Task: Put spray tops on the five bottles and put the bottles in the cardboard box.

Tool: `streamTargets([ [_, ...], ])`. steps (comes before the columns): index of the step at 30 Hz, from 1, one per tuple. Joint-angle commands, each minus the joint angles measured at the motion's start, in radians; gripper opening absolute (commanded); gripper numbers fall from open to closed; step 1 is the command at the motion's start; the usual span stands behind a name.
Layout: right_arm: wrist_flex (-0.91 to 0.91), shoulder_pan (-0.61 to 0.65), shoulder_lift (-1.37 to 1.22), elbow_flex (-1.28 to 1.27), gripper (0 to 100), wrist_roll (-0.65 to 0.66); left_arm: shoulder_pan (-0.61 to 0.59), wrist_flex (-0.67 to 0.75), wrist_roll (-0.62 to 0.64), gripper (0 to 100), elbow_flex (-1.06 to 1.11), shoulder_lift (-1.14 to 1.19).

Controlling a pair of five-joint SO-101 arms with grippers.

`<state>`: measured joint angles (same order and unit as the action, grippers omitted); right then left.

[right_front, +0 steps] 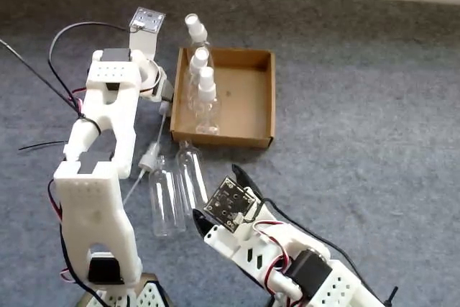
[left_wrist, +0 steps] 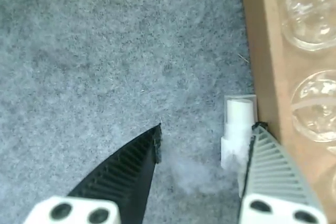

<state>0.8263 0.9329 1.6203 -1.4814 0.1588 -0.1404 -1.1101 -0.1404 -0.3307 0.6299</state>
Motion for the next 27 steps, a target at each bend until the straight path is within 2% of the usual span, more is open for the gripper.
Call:
streamTargets([
  [1, 0.005, 0.002, 0.013, 0.004, 34.6, 0.005, -0.054, -0.002, -0.009, 24, 0.007, 0.002],
  [9, 0.005, 0.002, 0.013, 0.005, 34.6, 0.005, -0.102, -0.031, -0.049, 24, -0.045, -0.025],
  [17, 0.005, 0.002, 0.013, 0.004, 34.6, 0.005, -0.071, -0.150, -0.051, 24, -0.148, -0.139],
  [27, 0.005, 0.002, 0.013, 0.004, 34.6, 0.005, -0.002, -0.175, -0.086, 24, -0.122, -0.163],
])
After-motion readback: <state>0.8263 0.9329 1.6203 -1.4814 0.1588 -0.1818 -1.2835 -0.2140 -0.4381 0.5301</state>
